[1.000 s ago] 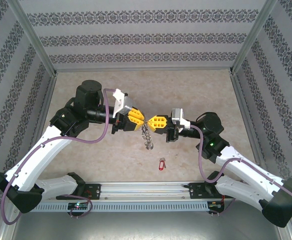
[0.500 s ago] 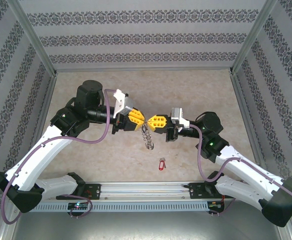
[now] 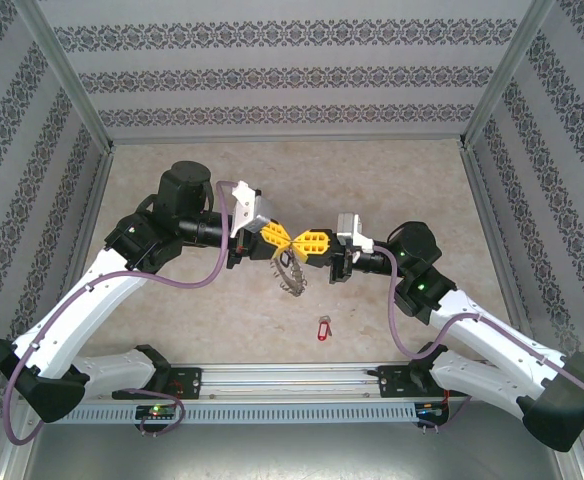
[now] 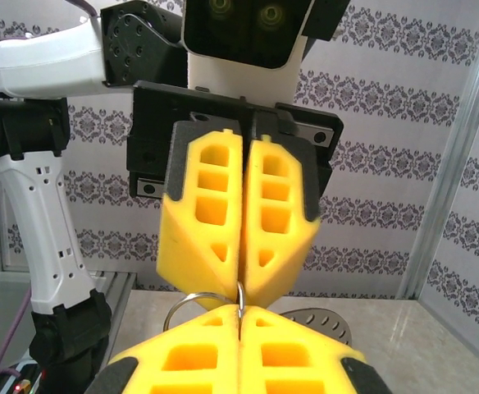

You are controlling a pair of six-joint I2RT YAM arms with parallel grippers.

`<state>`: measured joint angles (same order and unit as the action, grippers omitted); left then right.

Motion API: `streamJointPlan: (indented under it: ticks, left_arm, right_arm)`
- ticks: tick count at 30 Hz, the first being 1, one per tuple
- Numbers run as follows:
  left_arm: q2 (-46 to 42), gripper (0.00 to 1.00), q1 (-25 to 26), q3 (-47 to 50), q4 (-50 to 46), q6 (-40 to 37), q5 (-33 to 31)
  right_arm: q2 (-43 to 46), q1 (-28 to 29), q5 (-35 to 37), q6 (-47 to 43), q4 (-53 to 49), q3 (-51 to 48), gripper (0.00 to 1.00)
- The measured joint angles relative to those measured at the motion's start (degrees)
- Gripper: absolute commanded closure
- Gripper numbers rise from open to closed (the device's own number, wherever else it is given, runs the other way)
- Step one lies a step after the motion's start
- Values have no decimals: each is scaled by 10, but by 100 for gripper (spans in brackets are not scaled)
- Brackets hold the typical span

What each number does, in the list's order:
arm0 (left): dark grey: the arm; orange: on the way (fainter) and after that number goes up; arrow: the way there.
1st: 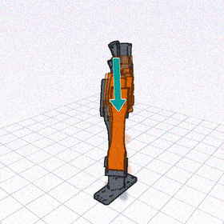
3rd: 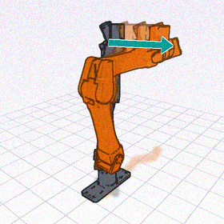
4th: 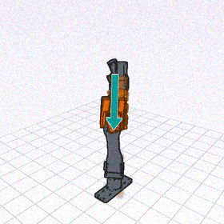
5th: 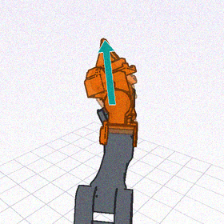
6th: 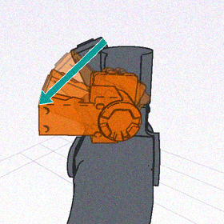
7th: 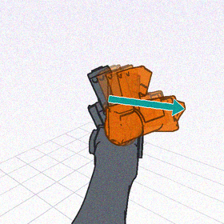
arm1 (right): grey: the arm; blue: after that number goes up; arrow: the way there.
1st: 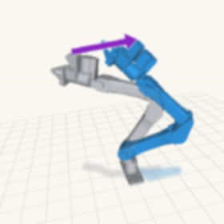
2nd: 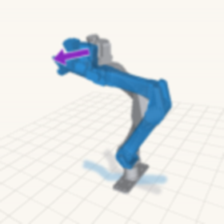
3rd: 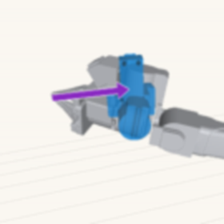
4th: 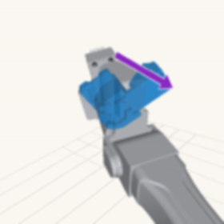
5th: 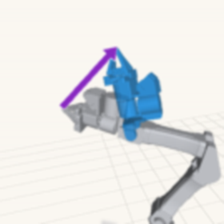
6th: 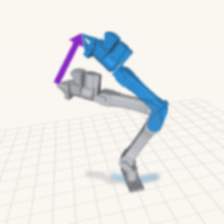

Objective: Put the keys on the keyring

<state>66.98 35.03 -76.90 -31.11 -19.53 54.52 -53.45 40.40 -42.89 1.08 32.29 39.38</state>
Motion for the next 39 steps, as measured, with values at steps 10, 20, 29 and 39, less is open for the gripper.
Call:
streamJointPlan:
  ticks: [10,20,29,39]
  left_arm:
    - [-3,100,6,8,-3,-14,-26]
    - [-6,100,6,14,-12,-21,-38]
    - [-37,100,6,42,-16,-28,-43]
    - [-71,100,6,118,-19,-7,-99]
  right_arm:
    - [26,15,28,-20,-48,3,63]
    - [199,18,149,-25,-196,-18,59]
    - [204,18,319,72,-410,-16,59]
    - [63,19,371,259,-621,2,57]
